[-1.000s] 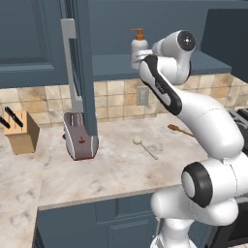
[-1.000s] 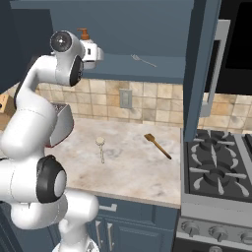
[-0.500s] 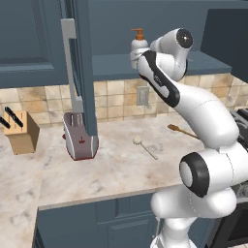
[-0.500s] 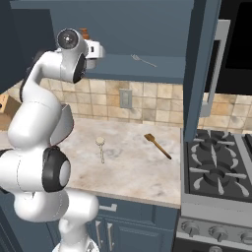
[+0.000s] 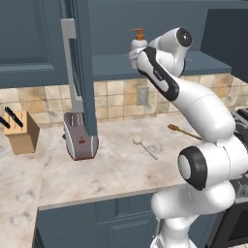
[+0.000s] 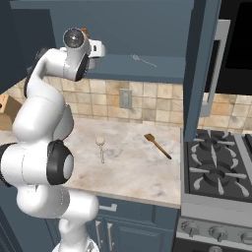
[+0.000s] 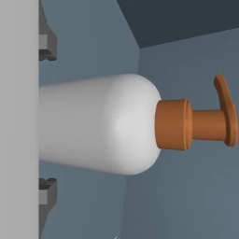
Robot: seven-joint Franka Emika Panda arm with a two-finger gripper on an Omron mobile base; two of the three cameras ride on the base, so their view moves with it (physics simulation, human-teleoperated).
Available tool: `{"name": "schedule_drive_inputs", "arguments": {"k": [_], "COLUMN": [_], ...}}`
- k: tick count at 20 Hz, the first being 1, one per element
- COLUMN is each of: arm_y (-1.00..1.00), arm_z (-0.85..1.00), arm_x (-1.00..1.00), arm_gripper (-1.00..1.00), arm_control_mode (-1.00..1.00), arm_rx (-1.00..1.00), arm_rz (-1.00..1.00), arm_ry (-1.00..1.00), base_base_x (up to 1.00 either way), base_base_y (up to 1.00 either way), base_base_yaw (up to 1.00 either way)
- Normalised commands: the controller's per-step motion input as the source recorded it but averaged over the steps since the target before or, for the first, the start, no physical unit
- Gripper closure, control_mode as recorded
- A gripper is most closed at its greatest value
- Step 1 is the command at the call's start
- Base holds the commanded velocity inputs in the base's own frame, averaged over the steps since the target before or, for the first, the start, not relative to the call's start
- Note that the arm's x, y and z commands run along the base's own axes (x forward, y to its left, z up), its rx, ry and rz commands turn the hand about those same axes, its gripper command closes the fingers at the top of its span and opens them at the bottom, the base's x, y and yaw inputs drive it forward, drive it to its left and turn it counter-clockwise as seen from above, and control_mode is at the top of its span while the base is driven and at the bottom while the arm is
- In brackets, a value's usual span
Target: Pick the dish brush and soap dispenser from the cabinet and place them on the counter.
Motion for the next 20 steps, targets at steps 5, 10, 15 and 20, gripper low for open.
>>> {"name": "schedule_drive_inputs", "arguments": {"k": [5, 10, 15, 20], "arm_y": [0.07, 0.04, 0.06, 0.01], "arm_z": [-0.04, -0.01, 0.0, -0.03], "arm_x": [0.12, 0.04, 0.05, 0.26], "arm_gripper": [-1.0, -1.0, -1.0, -1.0], "arm_control_mode": [-1.0, -1.0, -1.0, -1.0], "arm_rx": [0.0, 0.0, 0.0, 0.0], "arm_rz": [0.04, 0.04, 0.03, 0.0], "arm_ry": [0.0, 0.0, -0.01, -0.07], "base_base_x": [0.0, 0.0, 0.0, 0.0], "base_base_y": [0.0, 0.0, 0.0, 0.0], "base_base_yaw": [0.0, 0.0, 0.0, 0.0]}}
